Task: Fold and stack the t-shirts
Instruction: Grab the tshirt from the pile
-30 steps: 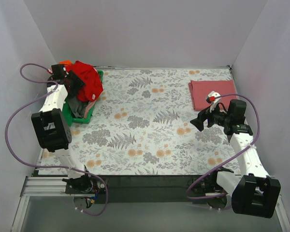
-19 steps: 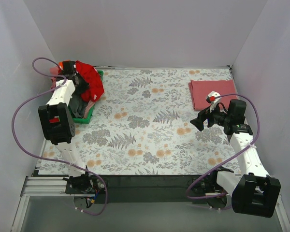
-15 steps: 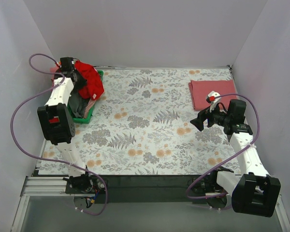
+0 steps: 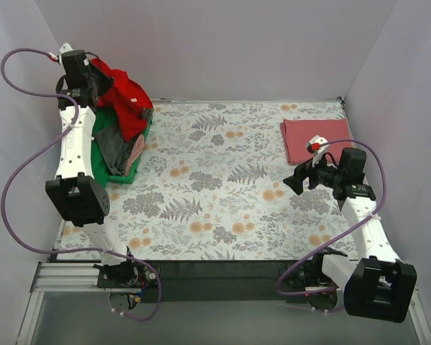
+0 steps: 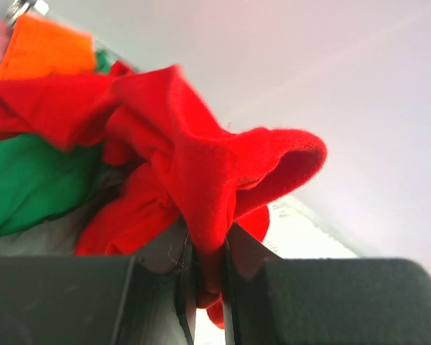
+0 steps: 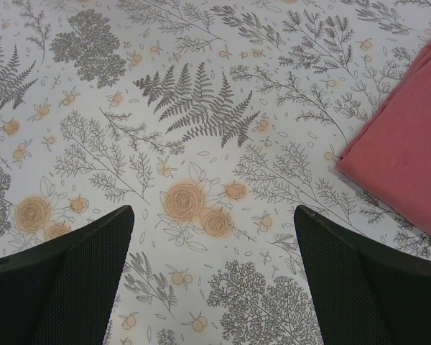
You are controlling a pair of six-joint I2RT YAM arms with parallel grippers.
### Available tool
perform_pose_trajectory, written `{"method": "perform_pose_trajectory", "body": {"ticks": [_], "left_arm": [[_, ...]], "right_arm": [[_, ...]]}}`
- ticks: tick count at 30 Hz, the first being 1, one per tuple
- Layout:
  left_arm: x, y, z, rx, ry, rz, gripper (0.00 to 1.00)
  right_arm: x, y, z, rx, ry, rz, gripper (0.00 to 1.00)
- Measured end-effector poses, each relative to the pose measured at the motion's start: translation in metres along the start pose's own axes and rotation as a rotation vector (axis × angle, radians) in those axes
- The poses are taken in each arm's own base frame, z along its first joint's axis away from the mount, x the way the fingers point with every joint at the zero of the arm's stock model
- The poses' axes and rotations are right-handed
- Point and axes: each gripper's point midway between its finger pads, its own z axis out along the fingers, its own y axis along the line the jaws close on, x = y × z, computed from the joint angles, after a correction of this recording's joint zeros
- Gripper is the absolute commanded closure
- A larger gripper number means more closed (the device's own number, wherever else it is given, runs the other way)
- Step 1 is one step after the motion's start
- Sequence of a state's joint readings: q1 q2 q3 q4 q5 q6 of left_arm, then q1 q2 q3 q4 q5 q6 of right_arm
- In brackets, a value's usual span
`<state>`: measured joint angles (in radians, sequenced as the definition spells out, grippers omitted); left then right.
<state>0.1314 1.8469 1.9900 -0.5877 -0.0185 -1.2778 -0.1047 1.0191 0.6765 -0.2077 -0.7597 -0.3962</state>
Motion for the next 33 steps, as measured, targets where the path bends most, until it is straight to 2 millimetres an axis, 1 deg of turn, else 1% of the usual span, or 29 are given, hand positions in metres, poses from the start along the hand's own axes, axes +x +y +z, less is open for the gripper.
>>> {"method": "perform_pose_trajectory", "body": {"ticks": [2, 8, 11, 14, 18, 22, 24, 27, 30, 31, 33], "left_arm": [[-0.018, -0.015, -0.017, 0.041, -0.047, -0.036, 1.00], [-0.075, -0.066, -0.058, 0.196, -0.186, -0.125, 1.00], [-0.093, -0.082, -0.071, 0.253, -0.230, -0.155, 1.00], [-0.103, -0.096, -0.084, 0.308, -0.248, -0.179, 1.00], [-0.107, -0.115, -0.099, 0.388, -0.245, -0.197, 1.00], [-0.104, -0.138, -0.119, 0.483, -0.224, -0.196, 1.00], [-0.103, -0.154, -0.136, 0.544, -0.218, -0.188, 1.00], [-0.101, -0.178, -0.166, 0.642, -0.217, -0.170, 1.00], [-0.088, -0.213, -0.202, 0.766, -0.193, -0.142, 1.00], [-0.084, -0.221, -0.213, 0.800, -0.186, -0.134, 1.00], [-0.071, -0.242, -0.239, 0.887, -0.155, -0.113, 1.00]], "right_arm": [[0.000, 0.000, 0.000, -0.002, -0.001, 0.000, 0.02], [0.000, 0.000, 0.000, -0.002, -0.001, 0.000, 0.02], [0.000, 0.000, 0.000, -0.002, -0.001, 0.000, 0.02], [0.000, 0.000, 0.000, -0.002, -0.001, 0.001, 0.02], [0.000, 0.000, 0.000, 0.000, -0.001, 0.001, 0.02], [0.000, -0.001, -0.001, 0.003, -0.001, 0.002, 0.02], [0.000, -0.001, -0.001, 0.004, -0.001, 0.002, 0.02], [0.000, -0.001, -0.001, 0.005, -0.001, 0.003, 0.02], [0.000, -0.002, -0.001, 0.005, -0.001, 0.002, 0.02], [0.000, -0.002, -0.001, 0.007, 0.000, 0.002, 0.02], [0.000, -0.002, -0.001, 0.008, 0.000, 0.001, 0.02]]}}
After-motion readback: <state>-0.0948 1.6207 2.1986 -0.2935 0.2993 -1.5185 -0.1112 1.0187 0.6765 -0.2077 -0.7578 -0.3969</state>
